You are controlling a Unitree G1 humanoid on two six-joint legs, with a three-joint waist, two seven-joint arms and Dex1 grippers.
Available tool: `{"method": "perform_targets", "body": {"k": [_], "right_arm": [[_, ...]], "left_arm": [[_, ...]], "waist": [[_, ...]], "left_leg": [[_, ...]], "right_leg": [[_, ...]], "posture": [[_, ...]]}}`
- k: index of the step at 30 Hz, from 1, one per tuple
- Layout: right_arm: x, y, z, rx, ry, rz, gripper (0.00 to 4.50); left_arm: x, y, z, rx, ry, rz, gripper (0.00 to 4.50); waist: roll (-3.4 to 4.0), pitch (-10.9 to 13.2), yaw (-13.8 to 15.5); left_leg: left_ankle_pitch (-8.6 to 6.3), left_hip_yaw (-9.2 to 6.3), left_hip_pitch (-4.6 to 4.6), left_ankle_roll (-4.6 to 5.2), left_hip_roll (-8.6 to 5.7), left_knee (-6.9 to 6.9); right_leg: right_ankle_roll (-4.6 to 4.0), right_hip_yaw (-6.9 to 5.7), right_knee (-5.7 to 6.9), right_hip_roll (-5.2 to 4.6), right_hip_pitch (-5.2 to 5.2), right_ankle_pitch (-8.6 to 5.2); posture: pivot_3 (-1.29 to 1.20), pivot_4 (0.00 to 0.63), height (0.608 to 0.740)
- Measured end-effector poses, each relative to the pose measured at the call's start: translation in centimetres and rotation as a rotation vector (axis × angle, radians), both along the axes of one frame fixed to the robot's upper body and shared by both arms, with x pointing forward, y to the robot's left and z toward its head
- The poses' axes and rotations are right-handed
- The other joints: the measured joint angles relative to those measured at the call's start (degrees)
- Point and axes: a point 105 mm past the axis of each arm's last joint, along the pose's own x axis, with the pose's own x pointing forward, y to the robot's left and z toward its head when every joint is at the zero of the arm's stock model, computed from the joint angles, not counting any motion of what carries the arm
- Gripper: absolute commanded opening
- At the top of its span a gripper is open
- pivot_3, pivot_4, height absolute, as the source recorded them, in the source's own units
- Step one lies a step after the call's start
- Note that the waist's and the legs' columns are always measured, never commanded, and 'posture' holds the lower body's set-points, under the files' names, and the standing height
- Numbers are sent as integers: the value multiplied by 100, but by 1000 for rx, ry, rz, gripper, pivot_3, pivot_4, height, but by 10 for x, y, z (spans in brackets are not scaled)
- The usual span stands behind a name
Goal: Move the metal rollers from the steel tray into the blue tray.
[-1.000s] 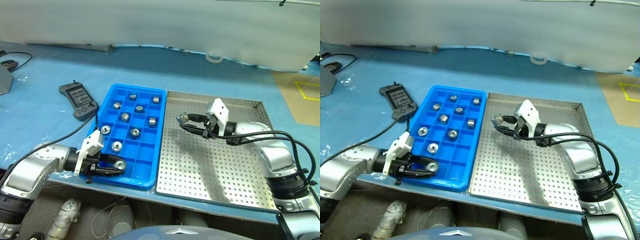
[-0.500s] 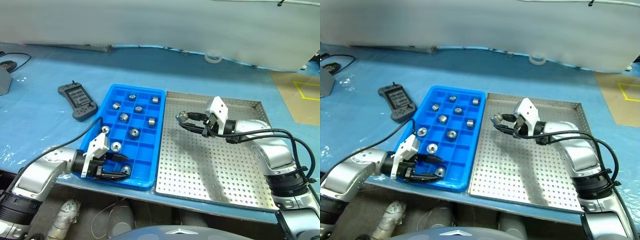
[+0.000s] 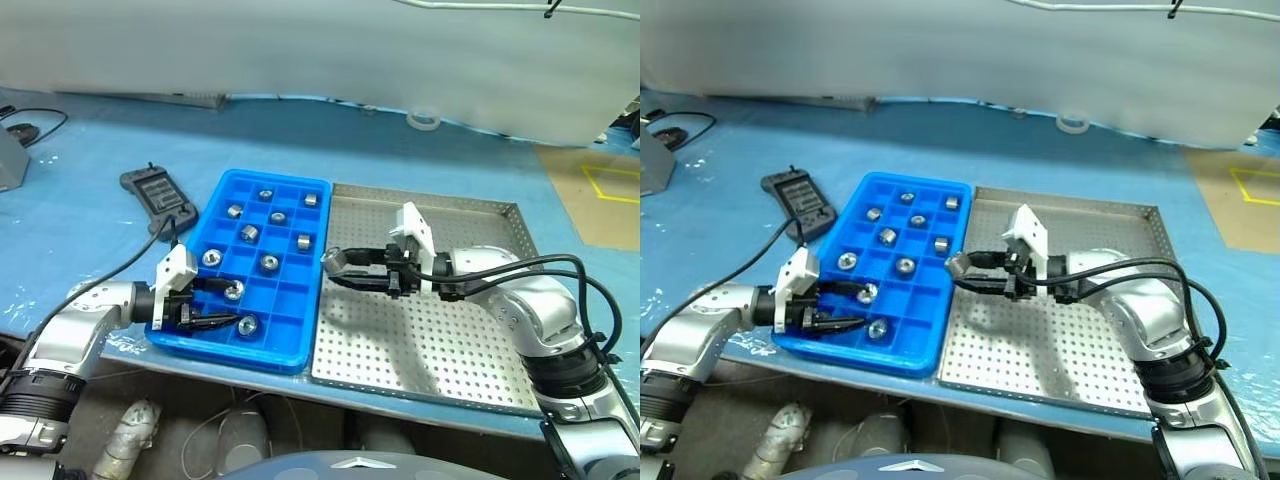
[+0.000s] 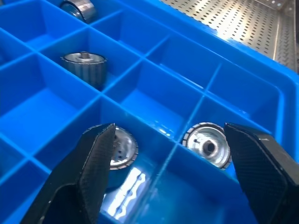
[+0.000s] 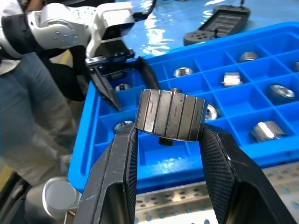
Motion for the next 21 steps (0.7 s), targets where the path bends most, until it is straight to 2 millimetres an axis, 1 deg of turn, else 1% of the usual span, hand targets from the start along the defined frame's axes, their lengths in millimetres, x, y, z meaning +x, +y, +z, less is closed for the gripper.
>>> {"method": "perform_targets", "body": {"k": [3, 5, 8, 10, 12, 15, 17, 19, 21], "right_arm": [[2, 6, -8, 3, 44, 16, 1570], [5, 6, -15, -11, 65, 16, 1570], [4, 11, -24, -26, 98, 42, 1570], [3, 15, -34, -46, 119, 63, 1570], [1, 16, -41, -65, 138, 79, 1570], [-1, 17, -47, -69, 164, 95, 1570], [-5, 20, -49, -55, 189, 118, 1570], [-7, 28, -50, -34, 206, 139, 1570], [-4, 35, -54, -29, 210, 136, 1570]], "left_arm": [[8, 0, 16, -35, -86, 52, 3921], [10, -4, 32, -81, -141, 83, 3921], [12, -11, 52, -155, -164, 129, 3921], [9, -17, 65, -187, -170, 137, 3921], [1, -22, 69, -198, -160, 129, 3921], [-8, -30, 68, -211, -110, 124, 3921], [-9, -31, 68, -215, -90, 135, 3921], [-10, -33, 69, -213, -78, 140, 3921], [-10, -33, 69, -210, -68, 147, 3921]], "waist": [[-21, -13, 60], [-26, -16, 107], [-31, -19, 182], [-30, -19, 203], [-28, -18, 205], [-12, -7, 242], [-10, -6, 268], [-8, -4, 291], [-7, -4, 313]], "left_leg": [[-1, 5, -31, 1, 3, 0], [-6, 8, -47, 2, 2, -6], [-17, 5, -51, -6, 2, -7], [-23, 5, -51, -5, 1, -5], [-26, 4, -47, -1, -4, -3], [-26, 5, -40, -2, -2, -1], [-25, 3, -37, -1, 5, -1], [-21, 1, -32, -7, 5, -1], [-17, 1, -28, -13, 5, -1]], "right_leg": [[-9, -24, 2, 4, -17, 7], [-10, -38, 3, 7, -21, 7], [-10, -40, 0, 11, -19, 6], [-10, -40, -3, 9, -18, 6], [-9, -38, -10, 3, -14, 5], [-9, -38, -8, 2, -7, 5], [-7, -40, -7, 4, -6, 3], [-6, -38, -2, 5, -6, 3], [-6, -35, 2, 5, -6, 3]], "posture": [[109, 150, 740], [128, 150, 740], [154, 150, 740], [171, 150, 740], [194, 150, 740], [207, 150, 740], [211, 150, 740], [214, 150, 740], [214, 150, 740]]}}
